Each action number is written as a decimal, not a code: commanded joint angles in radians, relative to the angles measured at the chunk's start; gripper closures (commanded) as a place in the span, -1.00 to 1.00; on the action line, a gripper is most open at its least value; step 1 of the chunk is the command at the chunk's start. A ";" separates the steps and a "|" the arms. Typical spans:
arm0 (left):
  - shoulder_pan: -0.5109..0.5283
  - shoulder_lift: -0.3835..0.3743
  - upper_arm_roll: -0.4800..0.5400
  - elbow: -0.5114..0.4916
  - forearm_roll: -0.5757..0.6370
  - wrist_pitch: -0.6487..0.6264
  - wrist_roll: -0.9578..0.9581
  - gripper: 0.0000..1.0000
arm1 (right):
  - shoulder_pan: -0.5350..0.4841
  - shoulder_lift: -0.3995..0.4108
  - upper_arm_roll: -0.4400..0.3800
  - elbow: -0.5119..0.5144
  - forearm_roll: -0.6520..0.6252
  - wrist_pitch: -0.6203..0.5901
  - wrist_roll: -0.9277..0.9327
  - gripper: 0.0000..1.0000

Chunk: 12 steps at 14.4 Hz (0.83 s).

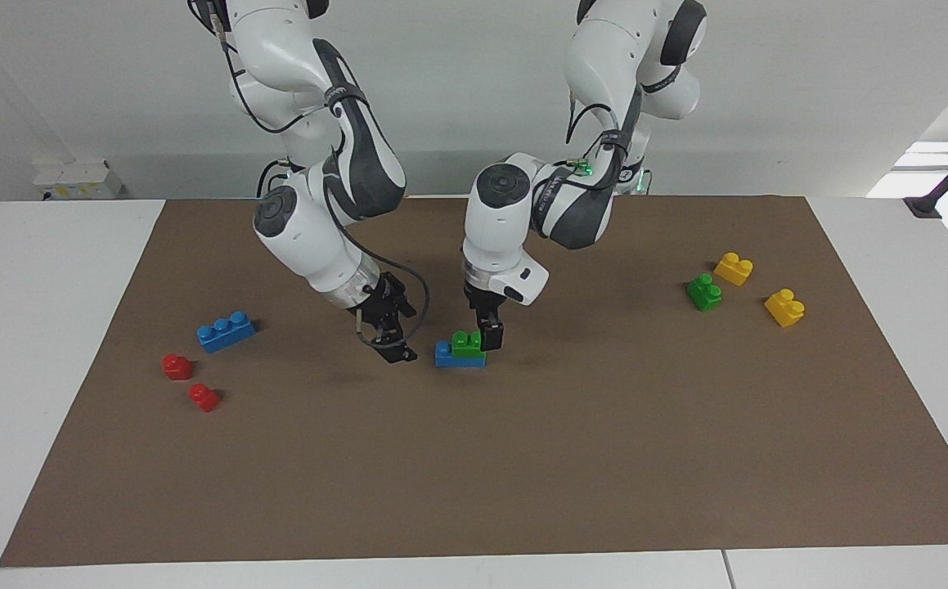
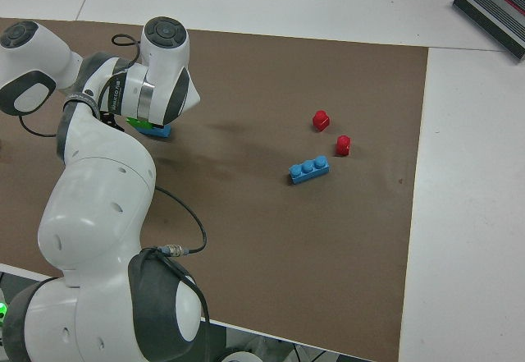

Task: Remove green block with left arm and hold with right
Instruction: 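Bring the left gripper to the green block while the right gripper reaches blue, then close the left gripper on the green block while the right gripper grips blue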

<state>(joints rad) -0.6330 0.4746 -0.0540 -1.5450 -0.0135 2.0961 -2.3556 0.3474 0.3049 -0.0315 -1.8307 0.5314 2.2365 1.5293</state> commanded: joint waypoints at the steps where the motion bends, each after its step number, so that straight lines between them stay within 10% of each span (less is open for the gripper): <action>1: -0.013 0.029 0.011 0.025 0.035 0.045 -0.042 -1.00 | 0.019 0.013 0.001 -0.005 0.022 0.040 0.020 -0.94; 12: -0.013 0.033 0.013 -0.009 0.056 0.091 -0.067 -1.00 | 0.077 0.088 0.001 -0.009 0.058 0.156 0.023 -0.94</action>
<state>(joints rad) -0.6331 0.5035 -0.0514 -1.5472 0.0205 2.1708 -2.3963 0.4177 0.3851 -0.0306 -1.8332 0.5688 2.3647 1.5434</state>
